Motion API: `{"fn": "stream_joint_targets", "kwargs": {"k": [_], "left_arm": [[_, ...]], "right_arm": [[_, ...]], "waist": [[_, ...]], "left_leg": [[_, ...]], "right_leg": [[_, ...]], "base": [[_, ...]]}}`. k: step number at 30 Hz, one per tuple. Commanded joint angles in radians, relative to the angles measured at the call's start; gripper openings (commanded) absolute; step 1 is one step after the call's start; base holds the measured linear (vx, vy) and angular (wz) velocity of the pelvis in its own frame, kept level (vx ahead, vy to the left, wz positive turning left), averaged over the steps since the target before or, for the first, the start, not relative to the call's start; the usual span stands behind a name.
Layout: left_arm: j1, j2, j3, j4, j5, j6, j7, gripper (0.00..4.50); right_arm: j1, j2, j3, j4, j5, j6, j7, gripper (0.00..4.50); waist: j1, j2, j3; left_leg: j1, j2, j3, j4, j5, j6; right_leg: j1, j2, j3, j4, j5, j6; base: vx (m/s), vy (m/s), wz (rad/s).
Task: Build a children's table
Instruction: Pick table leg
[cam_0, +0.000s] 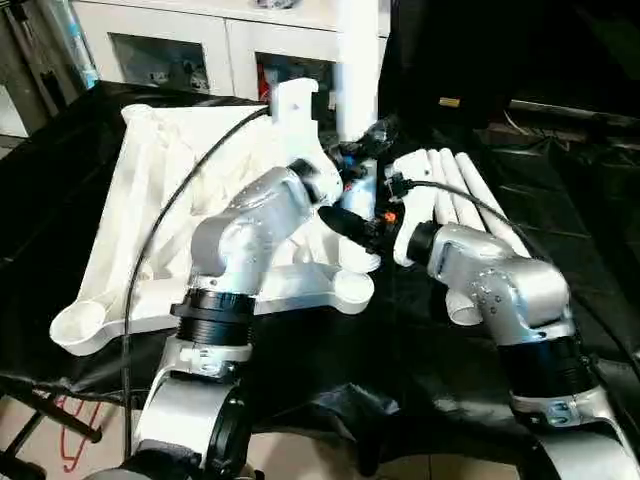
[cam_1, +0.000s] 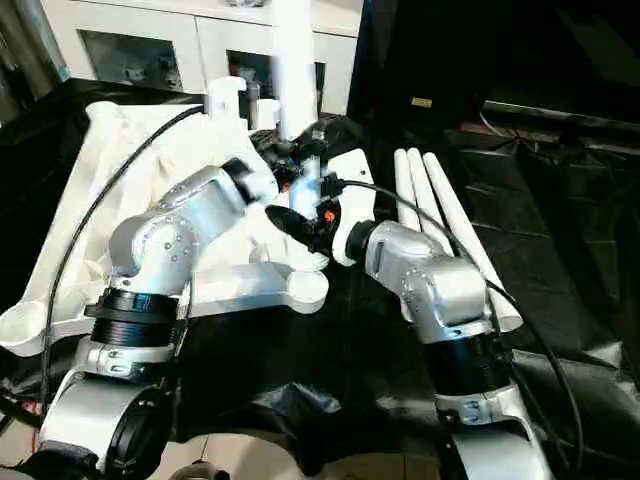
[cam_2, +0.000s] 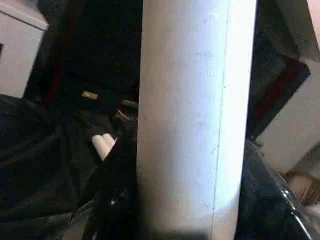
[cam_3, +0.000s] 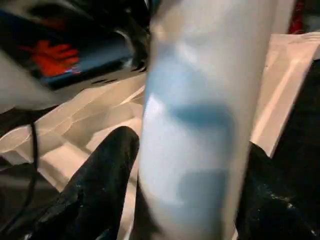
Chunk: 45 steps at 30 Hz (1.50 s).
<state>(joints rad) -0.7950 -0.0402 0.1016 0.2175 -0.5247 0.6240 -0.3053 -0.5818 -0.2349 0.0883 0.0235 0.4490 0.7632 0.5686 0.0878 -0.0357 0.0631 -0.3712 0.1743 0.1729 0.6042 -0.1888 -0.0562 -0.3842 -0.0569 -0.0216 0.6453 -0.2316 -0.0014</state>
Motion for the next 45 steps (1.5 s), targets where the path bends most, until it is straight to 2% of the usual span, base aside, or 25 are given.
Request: {"fn": "stream_joint_targets", "kwargs": {"k": [1, 4, 7, 8, 12, 17, 19, 22, 23, 31, 36, 37, 39, 40, 41, 43, 45], "left_arm": [[-0.001, 0.016, -0.014, -0.006, -0.019, 0.024, -0.048, 1.88], [0.003, 0.044, -0.032, -0.027, -0.044, 0.061, -0.117, 1.88], [0.003, 0.070, -0.041, -0.055, -0.087, 0.109, -0.190, 1.88], [0.003, 0.077, -0.044, -0.061, -0.097, 0.119, -0.210, 1.88], [0.017, 0.108, -0.067, -0.099, -0.148, 0.152, -0.321, 1.88], [0.041, 0.112, -0.038, -0.188, -0.296, 0.214, -0.455, 1.88], [0.050, 0.116, -0.035, -0.222, -0.333, 0.225, -0.494, 1.88], [0.053, 0.117, -0.029, -0.233, -0.358, 0.238, -0.512, 1.88], [0.055, 0.116, -0.023, -0.230, -0.367, 0.240, -0.516, 1.88], [0.065, 0.119, -0.015, -0.234, -0.388, 0.244, -0.523, 1.88], [0.071, 0.109, -0.014, -0.235, -0.374, 0.224, -0.501, 1.88], [0.064, 0.095, -0.014, -0.218, -0.340, 0.208, -0.442, 2.23], [0.057, 0.082, -0.010, -0.204, -0.318, 0.193, -0.398, 2.58], [0.046, 0.067, -0.012, -0.187, -0.266, 0.157, -0.335, 2.62], [0.037, 0.059, -0.012, -0.175, -0.237, 0.145, -0.291, 2.71], [0.031, 0.054, -0.012, -0.166, -0.218, 0.138, -0.263, 2.94], [0.004, 0.044, -0.004, -0.128, -0.162, 0.109, -0.172, 3.02]], "right_arm": [[0.001, -0.033, 0.009, -0.044, 0.033, 0.036, 0.054, 3.09], [0.016, -0.094, 0.016, -0.056, 0.046, 0.069, 0.122, 3.20], [0.032, -0.151, -0.007, -0.100, 0.105, 0.102, 0.202, 3.27], [0.035, -0.162, -0.013, -0.111, 0.118, 0.107, 0.219, 3.27], [0.049, -0.204, -0.026, -0.146, 0.160, 0.111, 0.291, 3.27], [0.072, -0.243, -0.005, -0.178, 0.172, 0.129, 0.337, 3.27], [0.080, -0.256, 0.008, -0.185, 0.166, 0.129, 0.339, 3.27], [0.086, -0.264, 0.014, -0.192, 0.172, 0.134, 0.342, 3.27], [0.088, -0.264, 0.016, -0.195, 0.173, 0.139, 0.347, 2.98], [0.097, -0.265, 0.020, -0.211, 0.190, 0.150, 0.350, 2.29], [0.095, -0.234, 0.025, -0.200, 0.181, 0.138, 0.312, 2.07], [0.088, -0.208, 0.019, -0.184, 0.169, 0.124, 0.278, 2.02], [0.082, -0.189, 0.014, -0.169, 0.160, 0.115, 0.251, 1.99], [0.070, -0.168, 0.009, -0.147, 0.146, 0.104, 0.219, 1.98], [0.063, -0.157, 0.008, -0.134, 0.136, 0.099, 0.200, 1.96], [0.057, -0.147, 0.008, -0.123, 0.127, 0.094, 0.184, 1.95], [0.044, -0.129, 0.009, -0.097, 0.108, 0.082, 0.153, 1.95]], "waist": [[0.002, 0.000, -0.074], [0.002, -0.004, -0.073], [0.009, -0.001, -0.073], [0.009, -0.003, -0.073], [0.006, -0.003, -0.071], [0.007, -0.003, -0.070], [0.005, -0.003, -0.070], [0.004, 0.000, -0.067], [0.003, -0.001, -0.066], [0.003, -0.001, -0.069], [0.003, -0.002, -0.068], [0.002, -0.001, -0.068], [0.001, -0.002, -0.069], [0.000, 0.001, -0.068], [0.000, -0.002, -0.070], [0.001, -0.001, -0.070], [0.001, -0.002, -0.071]], "left_leg": [[0.011, 0.042, -0.014, -0.058, -0.028, 0.023], [0.010, 0.042, -0.013, -0.058, -0.036, 0.024], [0.013, 0.044, -0.012, -0.056, -0.035, 0.029], [0.010, 0.044, -0.013, -0.057, -0.032, 0.032], [0.009, 0.044, -0.011, -0.057, -0.043, 0.035], [0.009, 0.045, -0.011, -0.058, -0.049, 0.032], [0.009, 0.045, -0.012, -0.058, -0.051, 0.034], [0.012, 0.045, -0.011, -0.059, -0.073, 0.027], [0.012, 0.045, -0.011, -0.060, -0.082, 0.020], [0.011, 0.045, -0.012, -0.060, -0.063, 0.017], [0.010, 0.045, -0.012, -0.061, -0.066, 0.014], [0.010, 0.045, -0.012, -0.061, -0.070, 0.011], [0.011, 0.045, -0.012, -0.060, -0.073, 0.005], [0.010, 0.047, -0.013, -0.061, -0.067, -0.002], [0.010, 0.044, -0.012, -0.060, -0.067, -0.006], [0.011, 0.044, -0.013, -0.061, -0.065, -0.004], [0.009, 0.044, -0.014, -0.060, -0.059, -0.003]], "right_leg": [[0.062, -0.068, 0.041, -0.067, 0.136, -0.233], [0.062, -0.069, 0.040, -0.068, 0.120, -0.241], [0.061, -0.071, 0.041, -0.066, 0.121, -0.247], [0.063, -0.071, 0.041, -0.065, 0.125, -0.250], [0.059, -0.072, 0.041, -0.069, 0.088, -0.255], [0.059, -0.072, 0.040, -0.069, 0.074, -0.272], [0.059, -0.071, 0.040, -0.069, 0.071, -0.267], [0.055, -0.070, 0.041, -0.076, 0.019, -0.255], [0.055, -0.070, 0.041, -0.078, -0.007, -0.248], [0.055, -0.068, 0.040, -0.074, 0.024, -0.239], [0.054, -0.070, 0.041, -0.076, 0.004, -0.236], [0.054, -0.070, 0.040, -0.077, 0.000, -0.235], [0.053, -0.070, 0.041, -0.077, -0.005, -0.234], [0.052, -0.071, 0.040, -0.078, 0.004, -0.235], [0.055, -0.070, 0.040, -0.079, 0.005, -0.234], [0.055, -0.070, 0.041, -0.078, 0.013, -0.231], [0.057, -0.069, 0.041, -0.077, 0.027, -0.221]], "base": [[0.000, 0.000, 0.00], [0.000, 0.000, 0.00], [0.000, 0.000, 0.00], [0.000, 0.000, 0.00], [0.000, 0.000, 0.00], [0.000, 0.000, 0.00], [0.000, 0.000, 0.00], [0.000, 0.000, 0.00], [0.000, 0.000, 0.00], [0.000, 0.000, 0.00], [0.000, 0.000, 0.00], [0.000, 0.000, 0.00], [0.000, 0.000, 0.00], [0.000, 0.000, 0.00], [0.000, 0.000, 0.00], [0.000, 0.000, 0.00], [0.000, 0.000, 0.00]]}}
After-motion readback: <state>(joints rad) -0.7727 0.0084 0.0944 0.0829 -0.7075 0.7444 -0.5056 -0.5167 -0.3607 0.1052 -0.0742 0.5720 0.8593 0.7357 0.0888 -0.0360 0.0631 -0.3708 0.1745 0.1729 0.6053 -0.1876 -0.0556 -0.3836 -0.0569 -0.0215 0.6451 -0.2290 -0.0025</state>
